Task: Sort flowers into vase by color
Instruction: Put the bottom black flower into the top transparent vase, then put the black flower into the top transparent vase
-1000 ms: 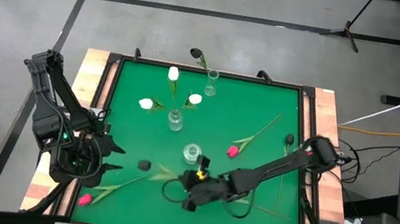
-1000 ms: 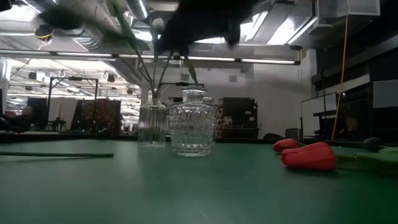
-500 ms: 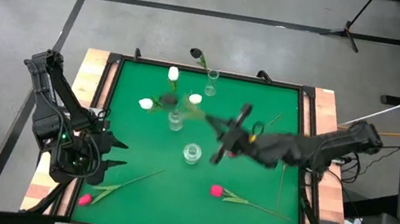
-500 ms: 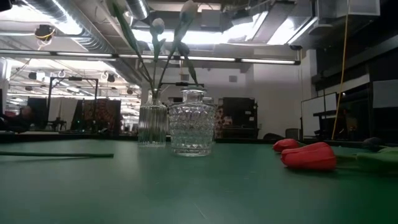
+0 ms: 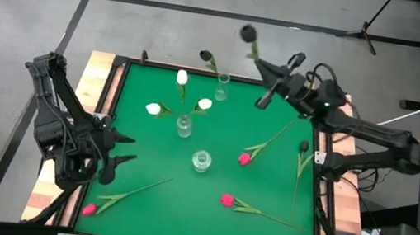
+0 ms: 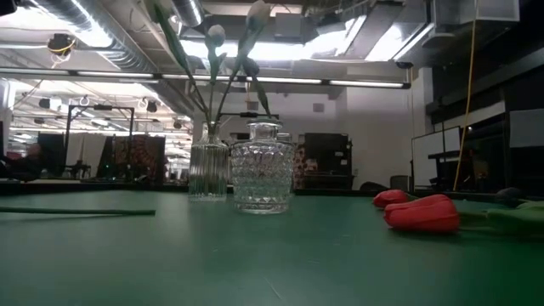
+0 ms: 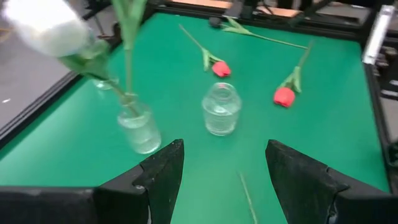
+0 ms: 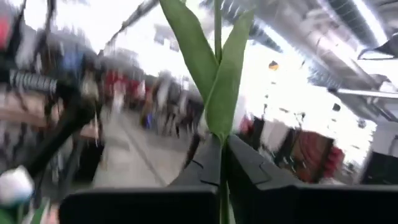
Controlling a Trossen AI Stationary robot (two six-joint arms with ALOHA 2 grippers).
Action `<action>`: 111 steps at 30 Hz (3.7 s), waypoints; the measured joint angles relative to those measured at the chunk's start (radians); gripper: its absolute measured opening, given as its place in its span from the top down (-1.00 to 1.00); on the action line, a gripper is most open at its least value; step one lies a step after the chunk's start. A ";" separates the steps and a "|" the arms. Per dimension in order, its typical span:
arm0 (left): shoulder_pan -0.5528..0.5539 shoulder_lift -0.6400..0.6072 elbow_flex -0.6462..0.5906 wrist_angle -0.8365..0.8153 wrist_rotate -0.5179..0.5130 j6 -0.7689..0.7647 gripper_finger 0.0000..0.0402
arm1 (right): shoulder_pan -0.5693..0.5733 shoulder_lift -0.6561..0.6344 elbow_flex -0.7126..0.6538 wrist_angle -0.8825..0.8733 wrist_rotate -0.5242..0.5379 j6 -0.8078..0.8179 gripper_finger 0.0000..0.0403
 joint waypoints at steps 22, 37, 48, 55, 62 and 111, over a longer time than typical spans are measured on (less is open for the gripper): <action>0.055 0.000 0.000 -0.270 -0.096 -0.378 -0.11 | -0.289 0.665 -0.015 1.006 -0.399 0.458 0.95; 0.137 0.000 0.000 -0.294 -0.095 -0.344 -0.11 | -0.332 0.789 0.020 1.007 -0.415 0.471 0.94; 0.163 0.000 0.000 -0.295 -0.095 -0.344 -0.11 | -0.339 0.875 0.095 1.007 -0.423 0.484 0.94; 0.163 0.000 0.000 -0.295 -0.095 -0.343 -0.11 | -0.338 0.894 0.092 1.007 -0.420 0.489 0.94; 0.163 0.000 0.000 -0.314 -0.094 -0.338 -0.11 | -0.338 0.894 0.013 1.007 -0.364 0.491 0.94; 0.163 0.000 0.000 -0.316 -0.094 -0.340 -0.11 | -0.612 0.557 -0.042 0.356 -1.341 0.788 0.41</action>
